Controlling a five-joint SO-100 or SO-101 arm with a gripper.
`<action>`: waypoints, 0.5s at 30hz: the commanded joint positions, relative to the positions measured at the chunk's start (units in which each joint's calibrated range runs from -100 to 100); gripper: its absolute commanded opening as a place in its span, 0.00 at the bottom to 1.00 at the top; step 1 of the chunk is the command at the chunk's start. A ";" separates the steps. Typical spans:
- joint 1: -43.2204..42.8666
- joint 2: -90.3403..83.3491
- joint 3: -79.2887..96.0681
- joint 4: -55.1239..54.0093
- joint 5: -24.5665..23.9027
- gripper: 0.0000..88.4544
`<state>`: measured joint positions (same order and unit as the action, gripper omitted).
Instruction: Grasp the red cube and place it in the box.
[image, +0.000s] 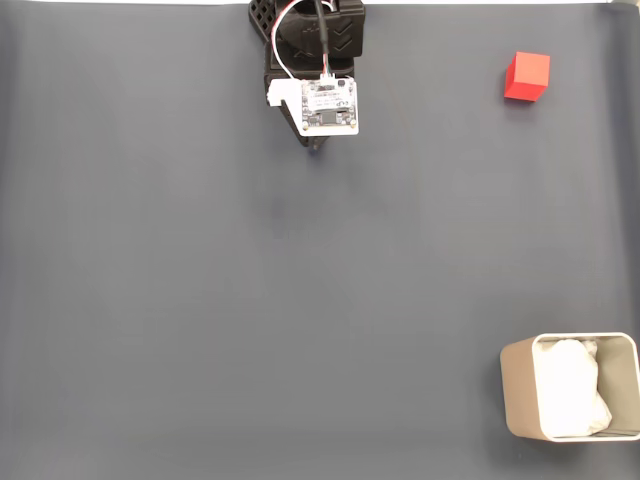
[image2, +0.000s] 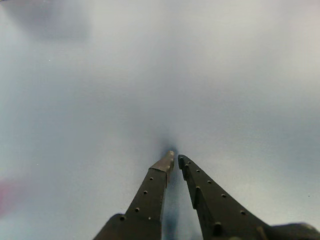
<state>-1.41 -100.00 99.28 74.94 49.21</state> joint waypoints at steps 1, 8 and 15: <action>-0.44 0.09 0.54 0.96 0.39 0.00; 0.20 0.09 0.54 -5.27 0.63 0.00; 0.27 0.43 0.54 -17.89 0.44 0.00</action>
<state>-1.26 -99.48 99.28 62.53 49.35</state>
